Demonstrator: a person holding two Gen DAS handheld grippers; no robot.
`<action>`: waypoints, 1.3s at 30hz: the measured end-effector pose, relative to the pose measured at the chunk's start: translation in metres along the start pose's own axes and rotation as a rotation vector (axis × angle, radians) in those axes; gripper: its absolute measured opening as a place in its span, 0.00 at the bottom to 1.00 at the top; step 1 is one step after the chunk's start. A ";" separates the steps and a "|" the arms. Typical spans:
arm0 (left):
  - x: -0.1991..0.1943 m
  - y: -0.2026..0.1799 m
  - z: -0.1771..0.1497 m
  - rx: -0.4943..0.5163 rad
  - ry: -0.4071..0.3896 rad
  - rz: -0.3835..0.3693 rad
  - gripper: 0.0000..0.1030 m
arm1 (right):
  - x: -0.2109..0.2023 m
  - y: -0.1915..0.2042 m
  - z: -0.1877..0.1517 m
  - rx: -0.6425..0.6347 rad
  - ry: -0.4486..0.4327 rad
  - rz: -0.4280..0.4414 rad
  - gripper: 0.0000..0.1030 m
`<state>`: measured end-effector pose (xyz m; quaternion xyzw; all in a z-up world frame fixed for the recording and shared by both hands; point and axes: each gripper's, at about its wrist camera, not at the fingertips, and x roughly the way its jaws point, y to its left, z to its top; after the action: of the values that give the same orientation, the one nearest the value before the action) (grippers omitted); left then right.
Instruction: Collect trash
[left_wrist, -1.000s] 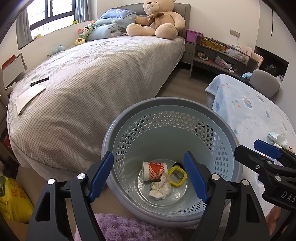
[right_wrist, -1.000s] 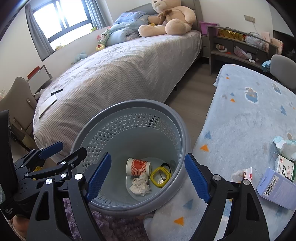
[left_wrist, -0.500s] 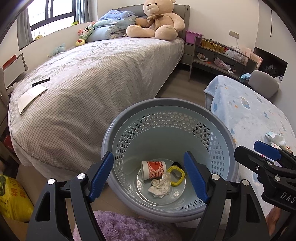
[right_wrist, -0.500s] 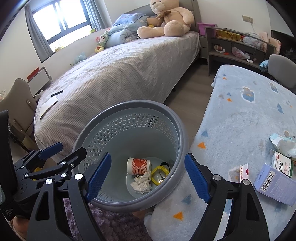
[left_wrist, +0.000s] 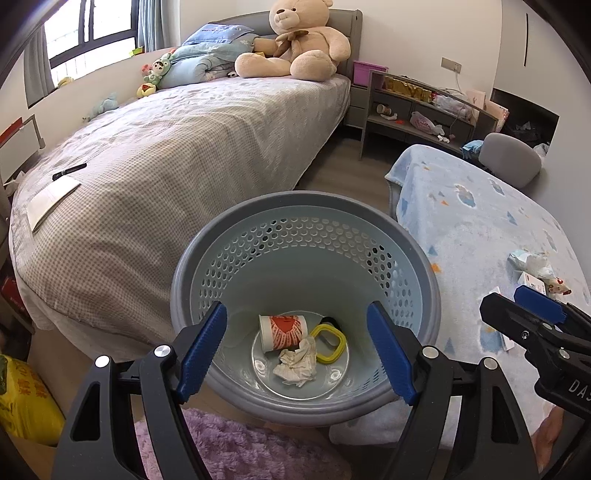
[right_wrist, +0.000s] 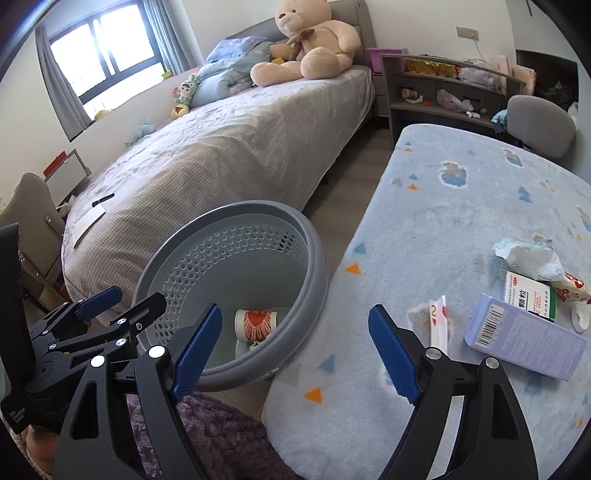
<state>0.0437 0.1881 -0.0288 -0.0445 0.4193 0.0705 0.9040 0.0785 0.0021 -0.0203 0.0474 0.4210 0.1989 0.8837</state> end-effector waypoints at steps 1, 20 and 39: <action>-0.001 -0.004 -0.001 0.005 0.001 -0.005 0.73 | -0.003 -0.004 -0.002 0.007 -0.002 -0.005 0.78; 0.000 -0.112 -0.017 0.105 0.036 -0.142 0.73 | -0.067 -0.127 -0.041 0.120 -0.013 -0.195 0.78; 0.011 -0.162 -0.022 0.162 0.071 -0.129 0.73 | -0.057 -0.191 -0.030 -0.108 0.076 -0.174 0.83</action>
<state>0.0610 0.0267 -0.0474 -0.0008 0.4516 -0.0238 0.8919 0.0828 -0.1979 -0.0458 -0.0448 0.4453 0.1455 0.8823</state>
